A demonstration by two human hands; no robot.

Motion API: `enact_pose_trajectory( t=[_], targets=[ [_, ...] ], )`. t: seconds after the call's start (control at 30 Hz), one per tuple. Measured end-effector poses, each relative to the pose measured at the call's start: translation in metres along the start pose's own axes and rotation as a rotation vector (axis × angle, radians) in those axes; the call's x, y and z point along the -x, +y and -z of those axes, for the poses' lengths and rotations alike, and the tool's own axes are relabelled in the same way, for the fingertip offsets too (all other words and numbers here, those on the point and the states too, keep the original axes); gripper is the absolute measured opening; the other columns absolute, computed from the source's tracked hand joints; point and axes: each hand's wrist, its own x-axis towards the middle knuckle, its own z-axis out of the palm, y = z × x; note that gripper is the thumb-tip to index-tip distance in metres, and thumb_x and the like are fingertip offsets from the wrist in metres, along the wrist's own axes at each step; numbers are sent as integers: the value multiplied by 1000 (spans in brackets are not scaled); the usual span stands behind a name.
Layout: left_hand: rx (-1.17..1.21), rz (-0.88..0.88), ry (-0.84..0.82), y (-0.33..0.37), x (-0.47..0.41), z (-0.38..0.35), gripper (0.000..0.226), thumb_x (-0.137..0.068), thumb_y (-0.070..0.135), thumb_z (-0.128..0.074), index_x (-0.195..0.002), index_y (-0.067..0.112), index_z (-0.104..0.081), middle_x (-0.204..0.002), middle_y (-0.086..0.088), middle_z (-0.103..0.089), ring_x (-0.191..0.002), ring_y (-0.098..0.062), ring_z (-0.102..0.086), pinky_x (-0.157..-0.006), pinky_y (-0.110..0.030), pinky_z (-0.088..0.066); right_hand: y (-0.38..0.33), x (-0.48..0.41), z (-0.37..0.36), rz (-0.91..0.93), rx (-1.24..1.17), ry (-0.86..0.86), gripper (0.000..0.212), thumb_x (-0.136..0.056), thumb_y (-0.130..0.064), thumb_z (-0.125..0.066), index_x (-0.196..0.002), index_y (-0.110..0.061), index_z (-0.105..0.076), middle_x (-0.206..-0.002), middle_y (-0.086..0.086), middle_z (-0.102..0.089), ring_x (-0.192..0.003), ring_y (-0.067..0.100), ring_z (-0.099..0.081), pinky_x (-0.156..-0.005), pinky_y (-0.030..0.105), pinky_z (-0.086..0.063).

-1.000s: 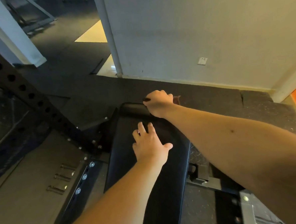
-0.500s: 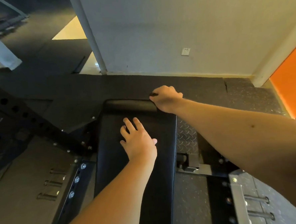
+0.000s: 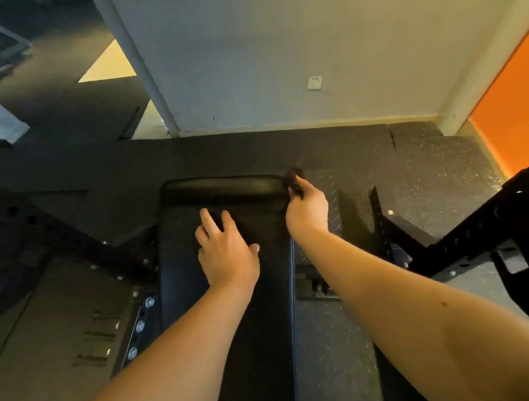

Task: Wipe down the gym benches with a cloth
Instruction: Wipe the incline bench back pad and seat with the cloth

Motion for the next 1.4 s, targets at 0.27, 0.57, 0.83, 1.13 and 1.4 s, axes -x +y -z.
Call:
enact_pose_trajectory(
  t=[0.27, 0.57, 0.83, 1.13, 1.4],
  targets=[
    [-59, -58, -50, 20, 5, -13, 108, -86, 52, -74, -162, 21, -2, -167, -3, 9, -154, -35, 0, -115, -54, -39, 23, 13, 17, -76, 37, -39, 44, -106, -7, -42, -143, -25, -57, -131, -4, -63, -122, 17, -59, -99, 31, -47],
    [-110, -65, -46, 20, 4, -18, 109, -87, 53, -73, -162, 20, -1, -168, -5, 9, -153, -35, -2, -111, -53, -44, 29, 23, 15, -44, 28, -37, 44, -106, -9, -44, -147, -23, -52, -136, -1, -62, -125, 17, -57, -103, 31, -46],
    [-137, -74, -36, 17, 5, -19, 107, -87, 57, -71, -162, 21, -4, -167, -4, 8, -151, -35, -4, -106, -50, -50, 9, -1, 26, 26, 32, -42, 42, -104, -8, -46, -139, -25, -61, -132, -2, -66, -120, 13, -59, -102, 29, -46],
    [-163, -34, -57, 24, 4, -15, 108, -87, 54, -73, -162, 21, -4, -169, -5, 7, -152, -35, -4, -108, -52, -46, 61, 42, 24, 15, 75, -119, 44, -106, -10, -42, -146, -26, -53, -138, -4, -59, -126, 15, -56, -105, 26, -41],
    [-172, -33, -64, 20, 5, -15, 106, -88, 58, -70, -162, 22, -4, -168, -3, 7, -152, -35, -4, -105, -51, -50, 16, -8, 29, 26, -28, -85, 43, -103, -3, -45, -138, -24, -61, -135, -2, -62, -114, 7, -57, -94, 23, -47]
  ],
)
